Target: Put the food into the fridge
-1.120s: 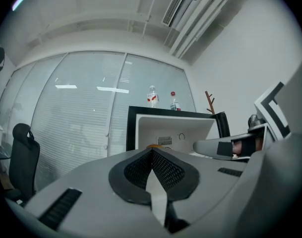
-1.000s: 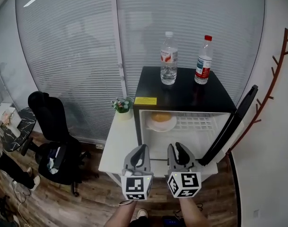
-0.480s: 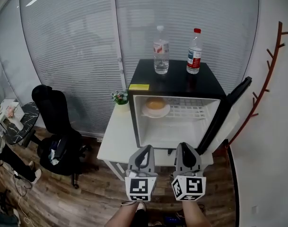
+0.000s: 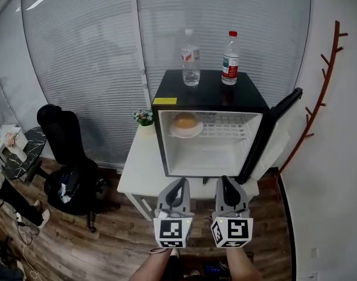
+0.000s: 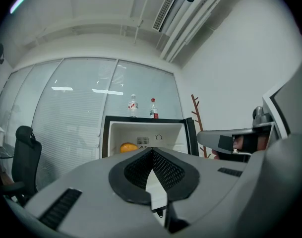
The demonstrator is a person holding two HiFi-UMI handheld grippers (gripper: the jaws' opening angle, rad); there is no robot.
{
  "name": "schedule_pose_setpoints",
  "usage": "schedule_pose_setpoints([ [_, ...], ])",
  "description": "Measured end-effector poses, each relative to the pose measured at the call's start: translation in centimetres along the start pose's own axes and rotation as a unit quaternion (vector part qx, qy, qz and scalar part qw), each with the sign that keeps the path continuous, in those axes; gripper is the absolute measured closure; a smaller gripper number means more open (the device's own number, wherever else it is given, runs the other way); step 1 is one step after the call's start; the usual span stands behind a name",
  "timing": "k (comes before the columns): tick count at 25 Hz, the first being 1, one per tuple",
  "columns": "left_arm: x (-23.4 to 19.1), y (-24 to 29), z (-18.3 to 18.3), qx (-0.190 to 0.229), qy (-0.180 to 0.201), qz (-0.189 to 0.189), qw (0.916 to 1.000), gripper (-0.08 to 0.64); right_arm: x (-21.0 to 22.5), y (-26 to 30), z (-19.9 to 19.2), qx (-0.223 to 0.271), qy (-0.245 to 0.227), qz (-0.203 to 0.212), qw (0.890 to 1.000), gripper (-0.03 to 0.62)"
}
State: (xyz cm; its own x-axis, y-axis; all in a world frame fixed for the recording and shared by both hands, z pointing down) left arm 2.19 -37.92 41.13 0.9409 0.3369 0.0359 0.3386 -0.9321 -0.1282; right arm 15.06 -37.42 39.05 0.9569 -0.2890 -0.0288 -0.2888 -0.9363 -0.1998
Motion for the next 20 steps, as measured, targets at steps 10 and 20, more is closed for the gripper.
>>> schedule_pose_setpoints([
  [10,-0.12,-0.79,0.65,0.007,0.004,0.002,1.0000,0.534,-0.40,-0.73,0.68,0.004,-0.013,-0.001,1.000,0.557],
  [20,-0.26,-0.64,0.88,0.009,0.009,0.004,0.9999,0.534,-0.36,-0.43,0.82,0.007,-0.024,-0.001,1.000,0.557],
])
Point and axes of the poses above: the fingertips, and each gripper's own axes: y forward along the fingers, x to its right, z out of its top, the point moved 3 cm from there along -y, backward along the fingers
